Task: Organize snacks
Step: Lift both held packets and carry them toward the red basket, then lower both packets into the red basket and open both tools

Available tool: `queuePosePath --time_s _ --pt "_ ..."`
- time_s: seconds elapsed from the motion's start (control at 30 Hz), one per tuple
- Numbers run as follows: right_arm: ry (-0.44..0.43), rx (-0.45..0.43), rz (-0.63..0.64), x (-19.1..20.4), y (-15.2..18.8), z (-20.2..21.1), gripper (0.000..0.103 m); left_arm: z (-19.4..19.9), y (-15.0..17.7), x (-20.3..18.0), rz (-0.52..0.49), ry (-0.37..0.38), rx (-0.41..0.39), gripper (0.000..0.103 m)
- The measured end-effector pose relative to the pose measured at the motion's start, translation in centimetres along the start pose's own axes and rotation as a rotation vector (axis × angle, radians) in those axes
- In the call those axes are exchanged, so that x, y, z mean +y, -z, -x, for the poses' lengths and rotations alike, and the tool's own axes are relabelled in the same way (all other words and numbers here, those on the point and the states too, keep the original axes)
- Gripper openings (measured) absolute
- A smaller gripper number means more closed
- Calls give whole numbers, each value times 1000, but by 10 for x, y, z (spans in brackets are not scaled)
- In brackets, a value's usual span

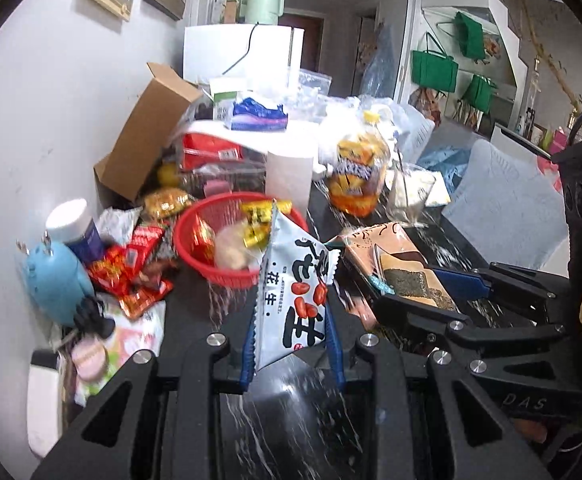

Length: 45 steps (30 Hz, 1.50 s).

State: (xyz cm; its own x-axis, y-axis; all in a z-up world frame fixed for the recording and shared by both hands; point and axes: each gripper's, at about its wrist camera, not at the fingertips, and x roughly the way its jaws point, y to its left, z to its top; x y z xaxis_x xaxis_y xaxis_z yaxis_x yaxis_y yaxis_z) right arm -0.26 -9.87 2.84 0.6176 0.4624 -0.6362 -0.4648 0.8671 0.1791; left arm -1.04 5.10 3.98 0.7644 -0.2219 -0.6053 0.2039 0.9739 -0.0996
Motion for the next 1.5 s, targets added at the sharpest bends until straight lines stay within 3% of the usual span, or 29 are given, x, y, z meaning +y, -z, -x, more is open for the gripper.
queuePosePath --time_s 0.33,0.73,1.07,1.5 --pt "-5 -45 43 -8 -56 -29 49 -32 -52 27 9 -16 -68 28" --pt "-1 -59 63 -31 -106 -87 49 -96 -97 57 25 -45 -78 28" --pt "-61 14 27 -46 -107 -145 49 -149 -87 80 61 -100 44 28" --pt "-43 115 13 -57 -88 -182 50 -193 -65 87 71 -99 177 28"
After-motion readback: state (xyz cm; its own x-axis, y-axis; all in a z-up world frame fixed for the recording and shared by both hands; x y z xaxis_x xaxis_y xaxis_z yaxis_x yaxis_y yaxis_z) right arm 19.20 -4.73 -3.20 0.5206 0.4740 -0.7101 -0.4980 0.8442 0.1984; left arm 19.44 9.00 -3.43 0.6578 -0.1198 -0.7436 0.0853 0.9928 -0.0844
